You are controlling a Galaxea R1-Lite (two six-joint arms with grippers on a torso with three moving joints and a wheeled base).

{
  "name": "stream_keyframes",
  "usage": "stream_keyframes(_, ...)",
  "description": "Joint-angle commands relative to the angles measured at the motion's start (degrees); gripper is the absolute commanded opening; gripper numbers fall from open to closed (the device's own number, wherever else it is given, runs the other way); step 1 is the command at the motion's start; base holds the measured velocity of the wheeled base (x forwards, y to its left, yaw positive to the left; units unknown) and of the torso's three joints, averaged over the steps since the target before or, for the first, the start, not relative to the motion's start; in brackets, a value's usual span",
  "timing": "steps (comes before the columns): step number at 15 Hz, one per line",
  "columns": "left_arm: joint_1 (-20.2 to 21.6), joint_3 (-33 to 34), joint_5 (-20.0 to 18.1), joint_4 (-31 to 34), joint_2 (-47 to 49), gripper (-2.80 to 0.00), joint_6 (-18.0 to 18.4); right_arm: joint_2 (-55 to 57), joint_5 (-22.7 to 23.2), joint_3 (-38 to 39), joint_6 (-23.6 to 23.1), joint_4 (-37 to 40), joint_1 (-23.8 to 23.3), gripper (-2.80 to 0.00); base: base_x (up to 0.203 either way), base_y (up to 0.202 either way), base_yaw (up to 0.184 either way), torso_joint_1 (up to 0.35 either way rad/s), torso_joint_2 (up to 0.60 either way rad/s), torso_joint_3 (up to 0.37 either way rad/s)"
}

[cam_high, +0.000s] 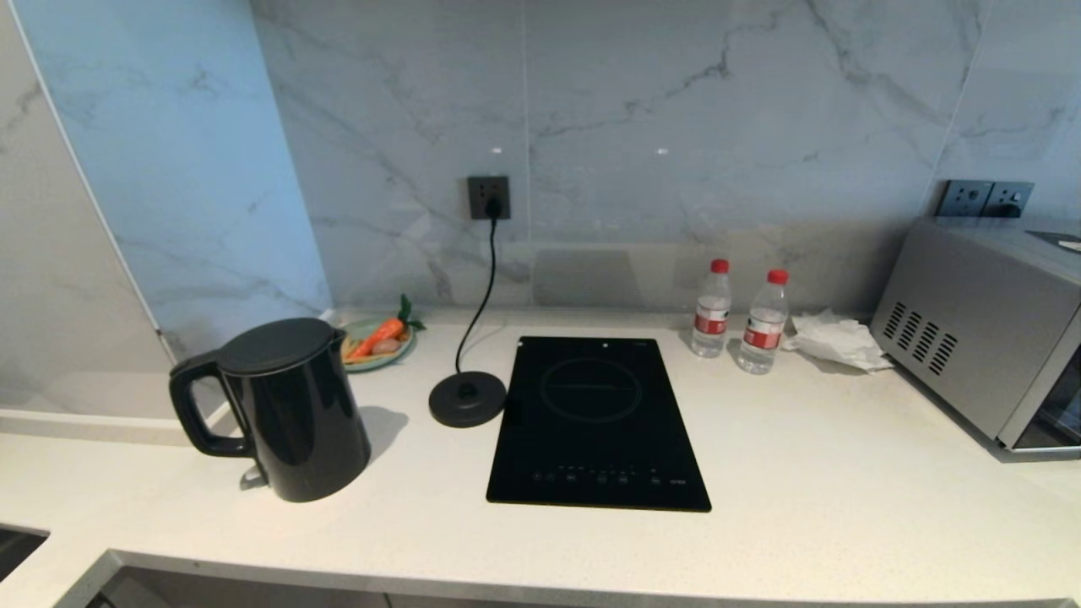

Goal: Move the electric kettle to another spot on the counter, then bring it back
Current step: Grab the kettle

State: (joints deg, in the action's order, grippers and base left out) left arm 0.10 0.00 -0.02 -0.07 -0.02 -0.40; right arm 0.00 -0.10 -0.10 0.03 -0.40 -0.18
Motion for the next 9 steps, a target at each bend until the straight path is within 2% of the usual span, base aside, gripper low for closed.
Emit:
stream_keyframes(1,0.0,0.1,0.0,0.0,0.0,-2.8,0.0,0.0,0.0,0.0,0.0,0.0,0.0,-2.8,0.0,0.0,0.0,0.0,0.0,0.0)
stream_keyframes(7,0.0,0.1,0.0,0.0,0.0,-2.8,0.0,0.0,0.0,0.0,0.0,0.0,0.0,-2.8,0.0,0.0,0.0,0.0,0.0,0.0)
stream_keyframes(9,0.0,0.1,0.0,0.0,0.0,-2.8,0.0,0.0,0.0,0.0,0.0,0.0,0.0,-2.8,0.135,0.0,0.0,-0.01,-0.01,0.0)
